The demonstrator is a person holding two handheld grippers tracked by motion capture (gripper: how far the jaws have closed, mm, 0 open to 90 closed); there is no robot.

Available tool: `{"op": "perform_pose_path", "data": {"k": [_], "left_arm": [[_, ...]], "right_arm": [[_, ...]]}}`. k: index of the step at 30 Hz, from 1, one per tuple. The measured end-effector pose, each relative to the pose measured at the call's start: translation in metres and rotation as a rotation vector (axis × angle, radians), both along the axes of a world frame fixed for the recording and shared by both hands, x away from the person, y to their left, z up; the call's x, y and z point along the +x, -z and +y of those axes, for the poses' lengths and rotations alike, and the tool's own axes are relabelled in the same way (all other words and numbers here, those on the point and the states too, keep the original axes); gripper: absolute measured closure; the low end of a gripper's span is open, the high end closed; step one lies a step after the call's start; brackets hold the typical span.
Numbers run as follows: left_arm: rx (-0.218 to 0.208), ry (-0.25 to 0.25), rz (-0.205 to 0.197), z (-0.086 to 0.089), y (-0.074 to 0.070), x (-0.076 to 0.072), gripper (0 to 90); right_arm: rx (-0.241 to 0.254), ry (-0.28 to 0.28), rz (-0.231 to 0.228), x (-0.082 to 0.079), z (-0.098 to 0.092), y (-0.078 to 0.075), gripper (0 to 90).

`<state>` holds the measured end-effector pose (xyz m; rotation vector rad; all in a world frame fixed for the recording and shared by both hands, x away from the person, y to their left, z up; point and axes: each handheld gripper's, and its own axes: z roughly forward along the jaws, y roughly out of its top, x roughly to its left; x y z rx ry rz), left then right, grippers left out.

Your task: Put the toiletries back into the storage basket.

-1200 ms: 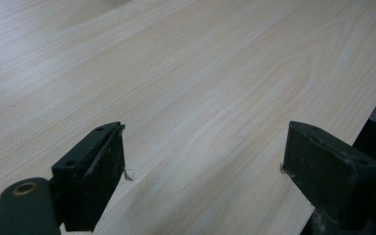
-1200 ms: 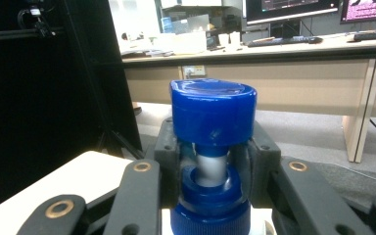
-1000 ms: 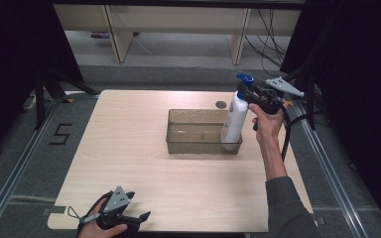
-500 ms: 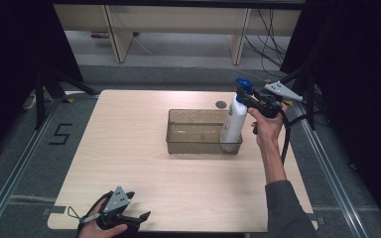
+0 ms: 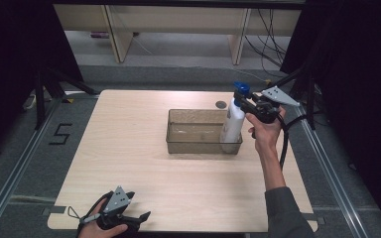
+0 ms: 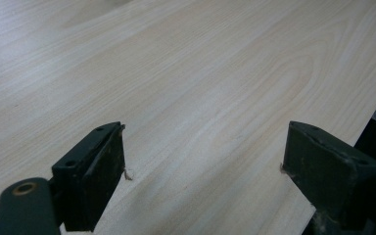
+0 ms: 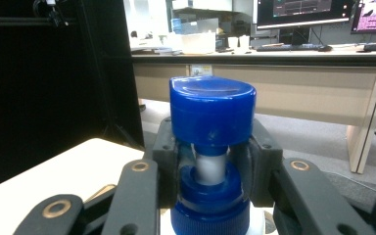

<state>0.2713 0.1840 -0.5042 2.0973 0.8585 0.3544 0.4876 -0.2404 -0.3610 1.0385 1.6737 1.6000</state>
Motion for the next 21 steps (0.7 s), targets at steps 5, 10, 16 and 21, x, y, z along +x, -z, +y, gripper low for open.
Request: {"op": "perform_pose_path", "data": {"k": [5,10,16,21], "left_arm": [[-0.001,0.003,0.004,0.0005,-0.0004,0.0001,15.1],[-0.01,-0.009,0.0,-0.0012,0.0008,-0.0004,15.1],[-0.013,-0.008,-0.001,-0.0012,0.0012,-0.0001,15.1],[-0.014,-0.008,0.001,-0.0014,0.0014,0.0,15.1]], "right_arm": [[-0.034,0.01,0.009,-0.0003,0.0052,-0.0011,57.4],[-0.019,0.018,0.025,0.0,0.0069,0.0001,60.4],[0.011,0.022,0.042,-0.0015,0.0048,0.0005,52.6],[0.015,0.036,0.058,-0.0058,0.0036,0.0004,46.9]]}}
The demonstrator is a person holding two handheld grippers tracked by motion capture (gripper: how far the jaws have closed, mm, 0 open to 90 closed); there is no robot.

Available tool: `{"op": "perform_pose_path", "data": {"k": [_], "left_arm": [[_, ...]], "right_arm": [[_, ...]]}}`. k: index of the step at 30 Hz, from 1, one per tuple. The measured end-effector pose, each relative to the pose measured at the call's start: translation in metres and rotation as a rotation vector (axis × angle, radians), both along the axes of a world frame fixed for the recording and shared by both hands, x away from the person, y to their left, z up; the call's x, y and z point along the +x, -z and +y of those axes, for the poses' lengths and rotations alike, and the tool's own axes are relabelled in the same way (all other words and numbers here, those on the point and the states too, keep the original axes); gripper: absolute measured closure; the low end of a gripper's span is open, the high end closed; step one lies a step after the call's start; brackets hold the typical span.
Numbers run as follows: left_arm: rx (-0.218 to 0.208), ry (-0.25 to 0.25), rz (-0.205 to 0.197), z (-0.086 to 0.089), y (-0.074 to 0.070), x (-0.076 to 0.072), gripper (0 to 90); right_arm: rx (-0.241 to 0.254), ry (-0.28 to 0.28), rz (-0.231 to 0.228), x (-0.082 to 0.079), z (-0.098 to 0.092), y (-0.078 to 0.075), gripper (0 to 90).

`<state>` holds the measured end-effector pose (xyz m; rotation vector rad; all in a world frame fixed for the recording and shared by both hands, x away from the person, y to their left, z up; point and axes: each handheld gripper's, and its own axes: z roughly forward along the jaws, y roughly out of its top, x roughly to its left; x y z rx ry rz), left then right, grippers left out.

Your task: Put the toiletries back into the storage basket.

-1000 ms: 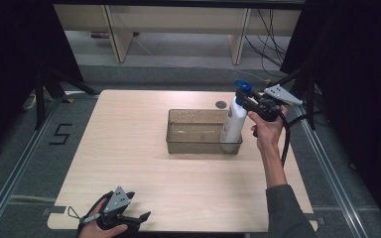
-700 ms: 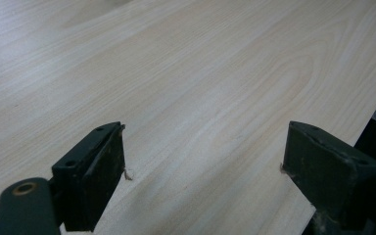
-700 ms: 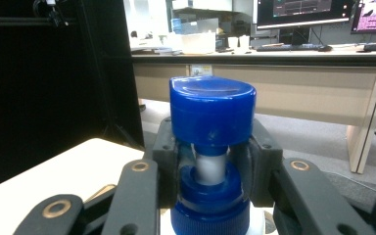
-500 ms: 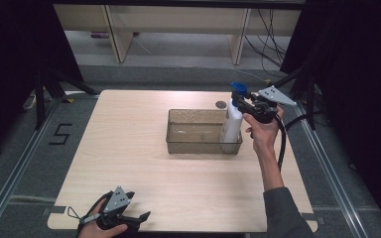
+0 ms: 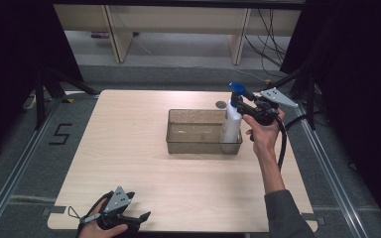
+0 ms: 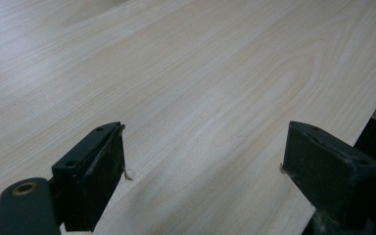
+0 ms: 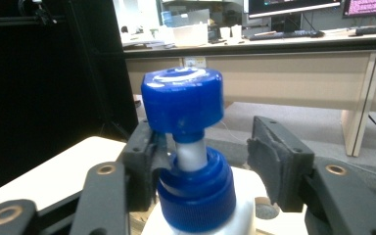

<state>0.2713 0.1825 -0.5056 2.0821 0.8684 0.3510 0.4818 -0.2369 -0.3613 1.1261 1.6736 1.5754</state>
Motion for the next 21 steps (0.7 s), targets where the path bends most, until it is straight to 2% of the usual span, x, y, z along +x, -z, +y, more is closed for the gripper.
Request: {"op": "perform_pose_path", "data": {"k": [3,4,9,10,12,13,16,19,20,21], "left_arm": [[0.002,-0.001,0.001,0.0,0.0,0.0,15.1],[0.002,-0.001,0.001,0.0,0.0,0.0,15.1],[0.004,-0.007,-0.002,0.0,-0.001,0.0,15.1],[0.035,0.005,0.003,0.003,-0.002,0.001,15.1],[0.03,-0.003,-0.006,0.002,-0.001,0.001,15.1],[0.0,-0.001,-0.001,0.0,0.0,0.0,15.1],[0.001,-0.006,-0.005,0.0,0.0,0.0,15.1],[-0.001,-0.002,-0.002,0.0,0.0,0.0,15.1],[0.038,-0.002,-0.007,0.002,-0.001,0.001,15.1],[0.038,-0.002,-0.007,0.002,-0.001,0.001,15.1]], "right_arm": [[-0.042,0.005,-0.011,-0.002,0.001,-0.001,45.8],[-0.042,0.005,-0.011,-0.002,0.001,-0.001,45.8],[-0.014,-0.007,-0.005,-0.005,0.003,-0.003,41.3],[-0.021,-0.004,-0.014,-0.005,0.003,-0.003,40.5],[-0.02,0.004,-0.006,-0.006,0.002,-0.003,39.3],[-0.002,0.001,0.002,-0.007,0.001,-0.003,37.6],[0.02,0.005,0.0,-0.011,0.0,-0.003,36.3],[0.004,-0.001,0.003,-0.014,-0.002,-0.002,35.6],[0.001,0.002,0.0,-0.015,-0.003,-0.002,35.6],[0.013,0.001,-0.01,-0.015,-0.004,-0.002,35.4]]}}
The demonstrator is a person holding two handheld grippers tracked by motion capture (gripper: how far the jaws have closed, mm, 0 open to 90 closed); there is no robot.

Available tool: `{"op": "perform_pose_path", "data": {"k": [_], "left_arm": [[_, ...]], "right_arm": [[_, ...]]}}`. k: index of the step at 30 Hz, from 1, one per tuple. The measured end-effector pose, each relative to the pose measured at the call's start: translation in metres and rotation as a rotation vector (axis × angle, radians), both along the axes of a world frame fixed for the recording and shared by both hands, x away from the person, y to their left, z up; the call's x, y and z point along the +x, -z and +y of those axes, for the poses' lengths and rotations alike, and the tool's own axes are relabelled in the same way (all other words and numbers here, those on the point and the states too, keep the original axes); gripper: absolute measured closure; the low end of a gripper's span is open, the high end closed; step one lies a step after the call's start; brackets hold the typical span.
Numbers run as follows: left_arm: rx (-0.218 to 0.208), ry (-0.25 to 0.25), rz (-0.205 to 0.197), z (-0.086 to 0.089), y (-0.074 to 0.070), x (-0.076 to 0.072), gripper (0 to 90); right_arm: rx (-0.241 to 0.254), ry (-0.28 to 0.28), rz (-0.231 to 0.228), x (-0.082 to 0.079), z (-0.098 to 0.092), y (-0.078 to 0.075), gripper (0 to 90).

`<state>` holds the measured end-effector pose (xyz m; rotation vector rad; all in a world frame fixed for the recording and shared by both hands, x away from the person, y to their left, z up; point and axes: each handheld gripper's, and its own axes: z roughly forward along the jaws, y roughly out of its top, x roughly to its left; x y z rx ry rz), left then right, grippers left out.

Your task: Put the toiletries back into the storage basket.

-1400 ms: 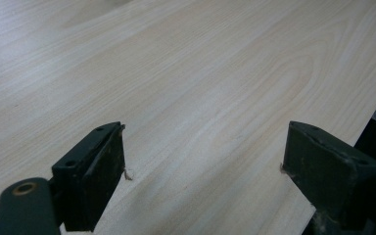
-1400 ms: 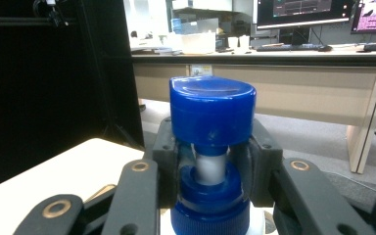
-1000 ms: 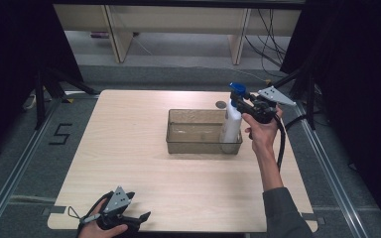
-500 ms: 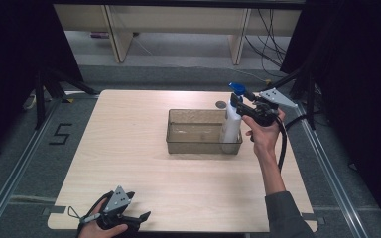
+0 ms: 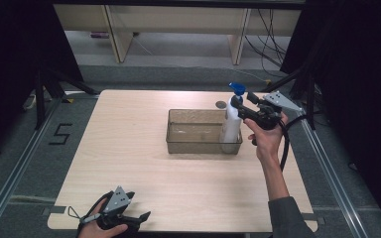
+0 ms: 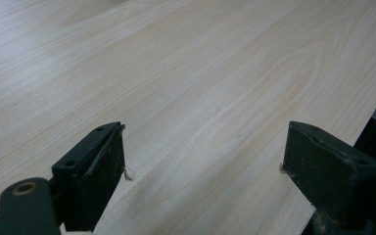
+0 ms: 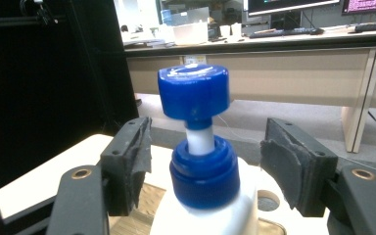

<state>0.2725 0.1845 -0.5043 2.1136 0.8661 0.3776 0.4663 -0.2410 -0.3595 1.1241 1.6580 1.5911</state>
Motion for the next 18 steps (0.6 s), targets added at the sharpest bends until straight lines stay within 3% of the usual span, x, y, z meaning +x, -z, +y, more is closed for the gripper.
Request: {"op": "perform_pose_path", "data": {"k": [5,6,10,17,18], "left_arm": [[-0.009,0.0,0.007,0.0,0.0,0.0,15.1],[-0.036,-0.001,0.007,-0.002,0.001,-0.001,15.1],[-0.019,0.009,0.009,-0.001,0.001,-0.001,15.1],[-0.034,0.0,0.004,-0.002,0.001,-0.002,15.1],[-0.035,0.001,0.007,-0.002,0.001,-0.002,15.1]], "right_arm": [[-0.007,0.015,-0.006,-0.007,-0.003,-0.001,33.3],[0.002,0.017,-0.006,-0.008,-0.002,-0.001,33.4],[0.013,0.022,-0.026,-0.015,-0.002,0.001,32.9],[0.005,0.022,-0.015,-0.022,-0.002,0.0,31.6],[0.015,0.027,0.008,-0.024,-0.001,-0.001,31.6]]}}
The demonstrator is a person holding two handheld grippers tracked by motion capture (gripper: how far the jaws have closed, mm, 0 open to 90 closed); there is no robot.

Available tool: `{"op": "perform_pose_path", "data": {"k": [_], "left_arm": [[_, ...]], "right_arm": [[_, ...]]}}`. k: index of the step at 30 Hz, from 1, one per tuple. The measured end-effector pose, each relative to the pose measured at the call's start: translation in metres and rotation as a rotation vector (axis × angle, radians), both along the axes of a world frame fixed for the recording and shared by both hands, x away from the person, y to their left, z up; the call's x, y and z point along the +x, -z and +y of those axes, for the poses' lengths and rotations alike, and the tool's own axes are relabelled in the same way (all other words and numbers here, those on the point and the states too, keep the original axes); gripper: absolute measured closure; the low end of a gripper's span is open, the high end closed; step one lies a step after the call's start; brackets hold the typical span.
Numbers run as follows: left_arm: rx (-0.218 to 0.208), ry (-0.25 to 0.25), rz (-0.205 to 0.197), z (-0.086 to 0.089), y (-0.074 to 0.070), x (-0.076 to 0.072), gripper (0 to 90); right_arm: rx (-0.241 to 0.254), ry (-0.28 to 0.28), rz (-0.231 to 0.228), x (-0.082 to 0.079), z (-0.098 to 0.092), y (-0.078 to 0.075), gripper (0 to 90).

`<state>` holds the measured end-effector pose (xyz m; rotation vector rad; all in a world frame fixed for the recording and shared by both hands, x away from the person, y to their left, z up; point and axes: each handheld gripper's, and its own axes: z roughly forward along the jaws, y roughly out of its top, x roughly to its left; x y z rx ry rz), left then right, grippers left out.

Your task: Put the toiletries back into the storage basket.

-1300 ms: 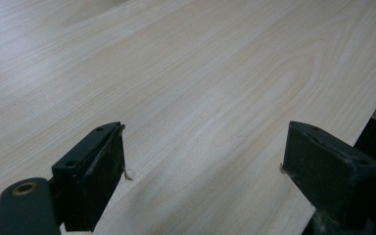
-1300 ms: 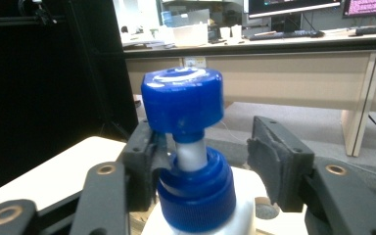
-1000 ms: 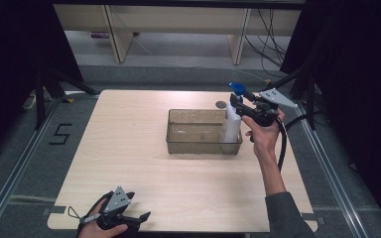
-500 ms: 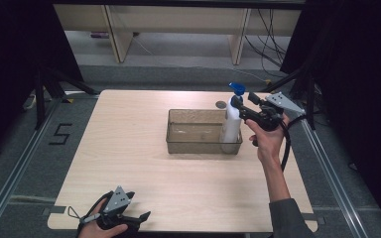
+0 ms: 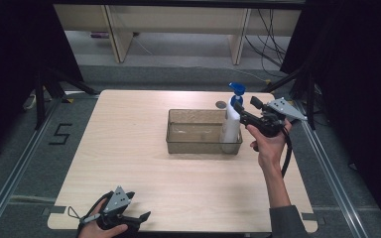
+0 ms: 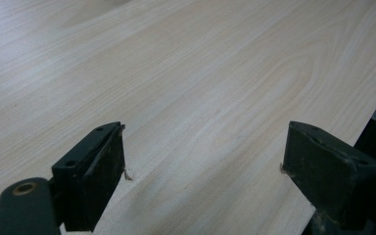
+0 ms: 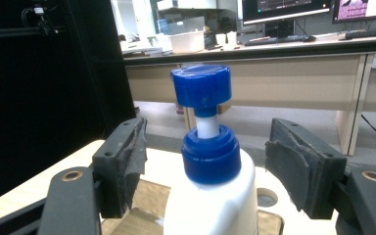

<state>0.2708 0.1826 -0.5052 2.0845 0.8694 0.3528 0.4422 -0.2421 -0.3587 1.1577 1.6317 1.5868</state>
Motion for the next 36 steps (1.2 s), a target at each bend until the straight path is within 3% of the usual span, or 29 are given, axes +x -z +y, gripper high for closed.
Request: {"op": "perform_pose_path", "data": {"k": [3,6,11,13,17,20,21,29,32,36], "left_arm": [[0.024,0.003,0.005,0.001,-0.001,0.0,15.1],[-0.009,-0.001,-0.002,0.0,0.0,0.0,15.1],[0.012,0.009,-0.002,0.002,-0.001,0.001,15.1],[-0.007,-0.002,-0.007,0.0,-0.001,0.0,15.1],[0.013,0.011,0.002,0.002,-0.002,0.001,15.1],[-0.014,-0.004,-0.007,0.0,-0.001,0.0,15.1],[0.001,0.005,-0.006,0.001,-0.001,0.0,15.1],[0.01,0.003,-0.003,0.002,-0.002,0.0,15.1],[-0.017,-0.006,-0.006,0.0,-0.001,0.0,15.1],[0.015,0.01,-0.003,0.003,-0.002,0.001,15.0]], "right_arm": [[-0.007,0.0,-0.02,-0.001,-0.002,-0.001,31.0],[0.001,-0.003,-0.01,-0.004,-0.003,0.0,30.5],[0.007,0.003,-0.003,-0.008,-0.005,0.001,29.5],[0.004,0.004,-0.003,-0.009,-0.006,0.001,29.2],[0.014,-0.003,0.014,-0.012,-0.006,0.002,28.5],[0.021,-0.013,0.016,-0.013,-0.006,0.004,27.9],[0.018,-0.013,0.021,-0.014,-0.006,0.003,27.4],[0.03,-0.026,0.025,-0.023,-0.004,0.002,25.6],[0.037,-0.027,0.028,-0.025,-0.004,0.002,25.4],[0.043,-0.036,0.034,-0.03,-0.003,0.003,25.3]]}}
